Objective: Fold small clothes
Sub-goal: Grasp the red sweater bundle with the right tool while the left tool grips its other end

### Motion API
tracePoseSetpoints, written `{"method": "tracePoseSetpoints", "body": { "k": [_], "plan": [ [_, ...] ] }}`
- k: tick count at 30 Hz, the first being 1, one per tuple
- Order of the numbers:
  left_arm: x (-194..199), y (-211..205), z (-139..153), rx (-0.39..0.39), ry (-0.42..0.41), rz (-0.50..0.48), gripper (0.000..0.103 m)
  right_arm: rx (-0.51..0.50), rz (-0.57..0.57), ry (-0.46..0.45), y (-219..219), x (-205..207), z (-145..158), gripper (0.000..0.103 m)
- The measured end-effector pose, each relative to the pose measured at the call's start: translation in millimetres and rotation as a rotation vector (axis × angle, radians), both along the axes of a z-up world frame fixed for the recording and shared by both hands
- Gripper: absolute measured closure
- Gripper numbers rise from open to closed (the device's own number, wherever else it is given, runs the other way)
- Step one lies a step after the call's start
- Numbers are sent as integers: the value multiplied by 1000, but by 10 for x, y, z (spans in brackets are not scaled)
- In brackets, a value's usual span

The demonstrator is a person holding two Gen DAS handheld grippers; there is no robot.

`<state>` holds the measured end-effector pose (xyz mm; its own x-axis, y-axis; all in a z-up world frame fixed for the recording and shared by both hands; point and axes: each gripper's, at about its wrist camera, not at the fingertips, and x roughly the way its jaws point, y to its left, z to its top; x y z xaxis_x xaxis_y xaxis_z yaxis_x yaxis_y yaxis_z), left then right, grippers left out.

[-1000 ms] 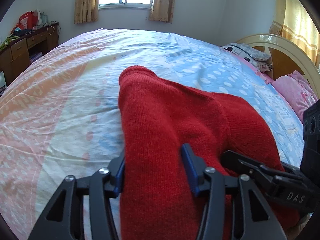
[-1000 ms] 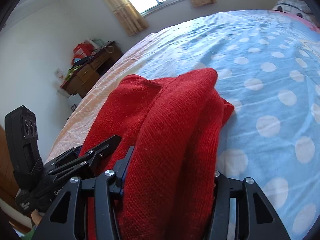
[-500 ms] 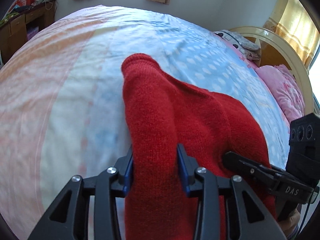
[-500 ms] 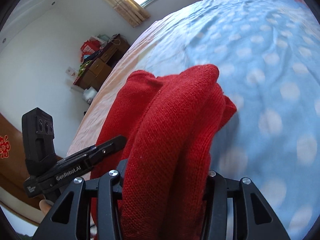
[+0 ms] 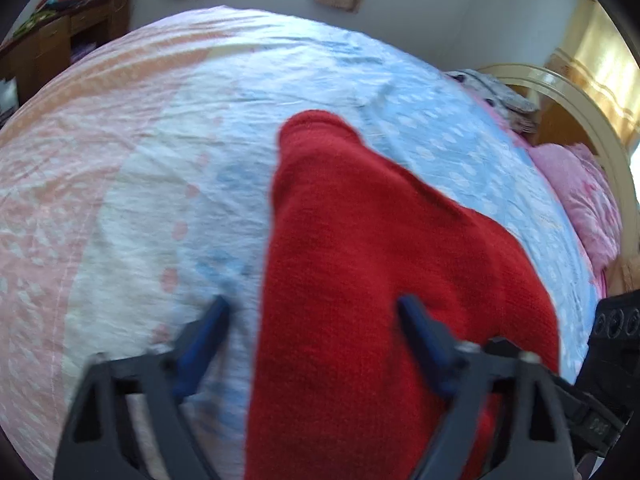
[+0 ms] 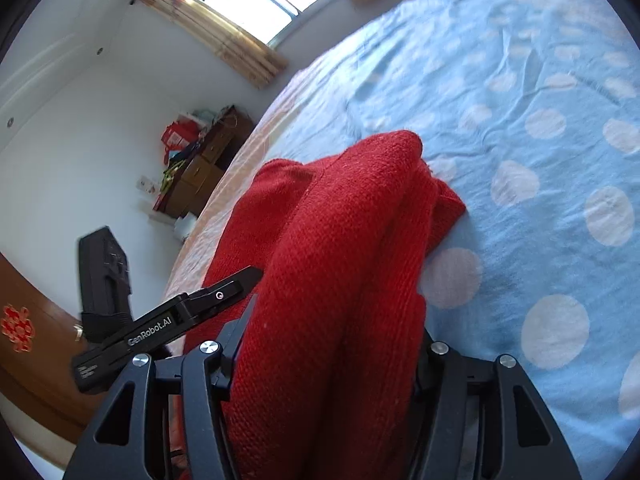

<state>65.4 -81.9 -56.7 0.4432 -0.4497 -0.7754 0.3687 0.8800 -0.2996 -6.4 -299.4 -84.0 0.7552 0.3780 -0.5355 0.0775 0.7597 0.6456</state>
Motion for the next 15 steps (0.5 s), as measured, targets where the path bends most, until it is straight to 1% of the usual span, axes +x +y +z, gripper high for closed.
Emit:
{"method": "tracePoseSetpoints", "body": {
  "k": [1,2,4,6,8,10,12,15],
  "plan": [
    [-38,-22,19,-10,-7,-20,47,-22,-8,3,39,-5,9,46],
    [-104,-85,65,34,-49,-21,49,-43,-14,11,66,-8,28,49],
    [-175,-169,120,83,-97,-30,59,-78,-20,28,106,-11,85,56],
    [-223,-153,171,85,-110,-26,65,-124,-25,28,156,-28,156,60],
    [-256,-82,229,48,-102,-29,67,-192,-22,14,251,-90,273,61],
    [-296,-10,273,12,-98,-26,68,-230,-20,-1,303,-221,321,61],
    [-378,87,341,-19,-112,-16,68,-267,-18,-23,407,-308,405,61],
    [-497,221,457,-37,-146,6,68,-311,-12,-57,557,-404,529,61]
  ]
}}
